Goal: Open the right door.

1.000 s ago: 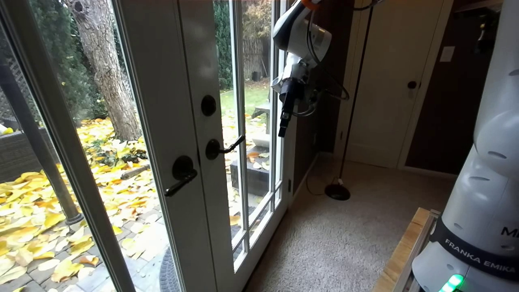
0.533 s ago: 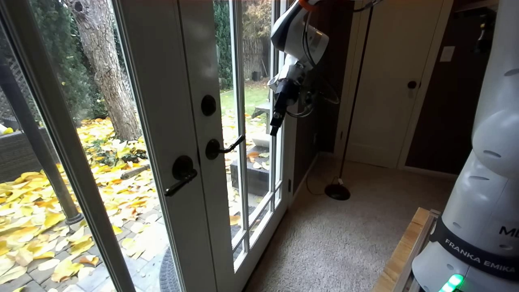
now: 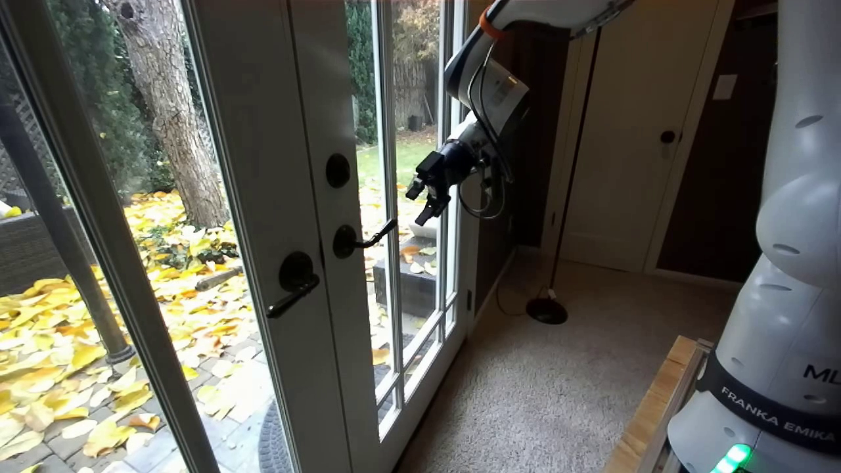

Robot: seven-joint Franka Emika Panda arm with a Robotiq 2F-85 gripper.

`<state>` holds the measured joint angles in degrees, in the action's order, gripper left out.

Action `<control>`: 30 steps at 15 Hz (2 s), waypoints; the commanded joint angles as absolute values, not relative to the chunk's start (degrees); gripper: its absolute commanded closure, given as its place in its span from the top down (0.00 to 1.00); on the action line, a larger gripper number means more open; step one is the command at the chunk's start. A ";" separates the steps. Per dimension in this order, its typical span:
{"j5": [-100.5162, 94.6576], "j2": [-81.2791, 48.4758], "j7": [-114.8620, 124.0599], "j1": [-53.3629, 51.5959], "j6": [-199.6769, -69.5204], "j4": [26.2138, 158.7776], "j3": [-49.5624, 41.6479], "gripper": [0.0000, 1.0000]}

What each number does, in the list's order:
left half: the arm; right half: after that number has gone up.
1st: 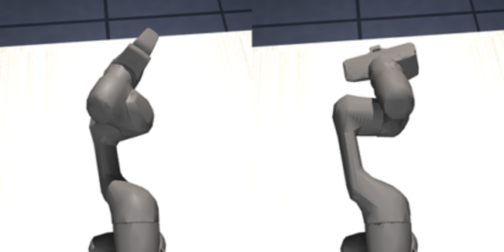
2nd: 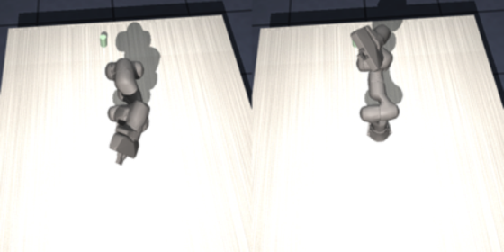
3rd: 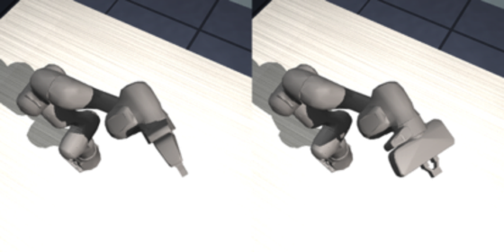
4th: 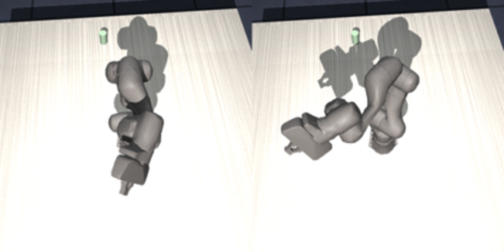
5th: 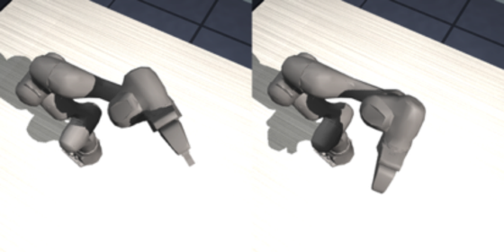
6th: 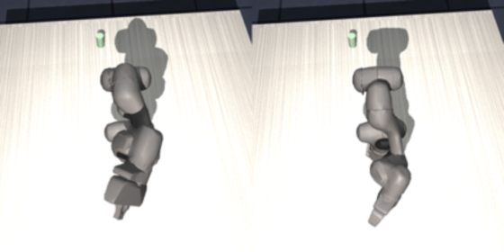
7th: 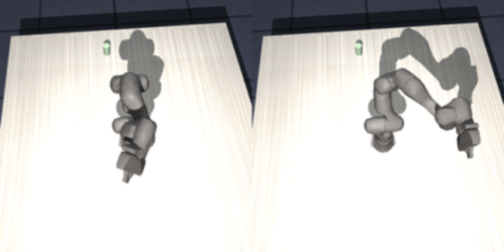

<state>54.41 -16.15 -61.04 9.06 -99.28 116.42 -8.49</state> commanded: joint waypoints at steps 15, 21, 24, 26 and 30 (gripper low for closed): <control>73.31 -30.09 -48.50 11.72 -97.56 109.63 -6.75 0.49; 74.45 -32.34 -44.93 11.68 -96.16 108.16 -7.00 0.03; 73.43 -33.45 -42.85 11.55 -95.65 107.74 -7.24 0.06; 73.24 -34.90 -41.27 11.82 -94.44 107.45 -7.18 0.06; 73.73 -39.45 -40.12 12.87 -91.89 105.83 -7.21 0.06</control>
